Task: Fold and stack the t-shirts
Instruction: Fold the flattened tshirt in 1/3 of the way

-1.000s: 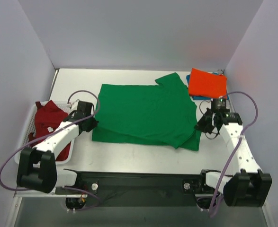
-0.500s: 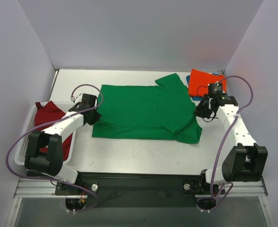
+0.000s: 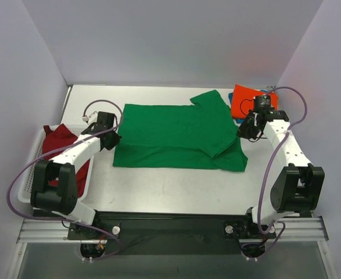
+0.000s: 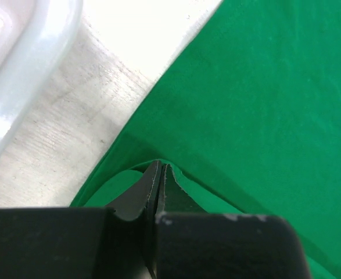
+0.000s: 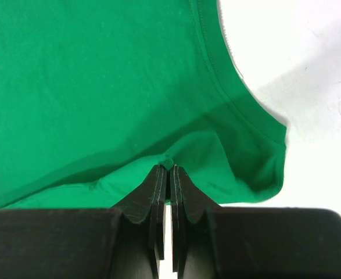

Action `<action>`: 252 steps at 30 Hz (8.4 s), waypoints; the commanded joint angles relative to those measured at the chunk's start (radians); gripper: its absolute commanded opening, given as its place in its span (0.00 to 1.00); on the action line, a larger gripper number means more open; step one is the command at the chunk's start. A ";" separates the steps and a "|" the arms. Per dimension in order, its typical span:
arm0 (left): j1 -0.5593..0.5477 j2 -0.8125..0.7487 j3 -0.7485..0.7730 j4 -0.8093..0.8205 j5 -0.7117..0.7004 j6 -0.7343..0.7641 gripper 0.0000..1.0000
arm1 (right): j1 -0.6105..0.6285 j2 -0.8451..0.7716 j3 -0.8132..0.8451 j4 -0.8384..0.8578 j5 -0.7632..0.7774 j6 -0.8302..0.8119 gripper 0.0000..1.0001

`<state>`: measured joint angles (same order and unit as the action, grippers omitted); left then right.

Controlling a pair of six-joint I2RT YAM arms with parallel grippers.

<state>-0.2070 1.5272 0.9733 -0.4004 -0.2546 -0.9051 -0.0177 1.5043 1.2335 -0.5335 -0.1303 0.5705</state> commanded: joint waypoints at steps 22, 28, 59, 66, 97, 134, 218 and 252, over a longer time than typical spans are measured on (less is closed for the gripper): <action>0.034 0.119 0.099 0.025 0.003 0.018 0.00 | 0.045 0.217 0.193 0.004 0.011 -0.032 0.00; 0.034 0.125 0.094 0.034 0.009 0.017 0.00 | 0.068 0.269 0.233 0.004 0.015 -0.027 0.00; 0.043 0.048 0.067 0.114 0.063 0.078 0.57 | 0.082 0.321 0.252 0.072 -0.059 -0.081 0.38; 0.041 -0.036 0.016 0.118 0.103 0.084 0.57 | 0.131 0.140 -0.162 0.314 -0.095 0.006 0.50; 0.041 -0.107 -0.073 0.152 0.156 0.094 0.56 | 0.251 0.346 -0.025 0.380 -0.131 0.097 0.03; 0.008 -0.194 -0.177 0.155 0.150 0.086 0.56 | 0.292 0.068 -0.138 0.293 0.127 0.046 0.20; -0.109 -0.145 -0.412 0.308 -0.115 0.060 0.21 | -0.266 -0.326 -0.761 0.388 -0.129 0.057 0.47; -0.118 -0.429 -0.389 -0.109 -0.160 -0.018 0.00 | -0.278 -0.502 -0.628 -0.049 0.067 0.157 0.00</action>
<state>-0.3256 1.1625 0.5819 -0.3889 -0.3790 -0.8795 -0.2764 1.0763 0.6117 -0.4591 -0.1490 0.6933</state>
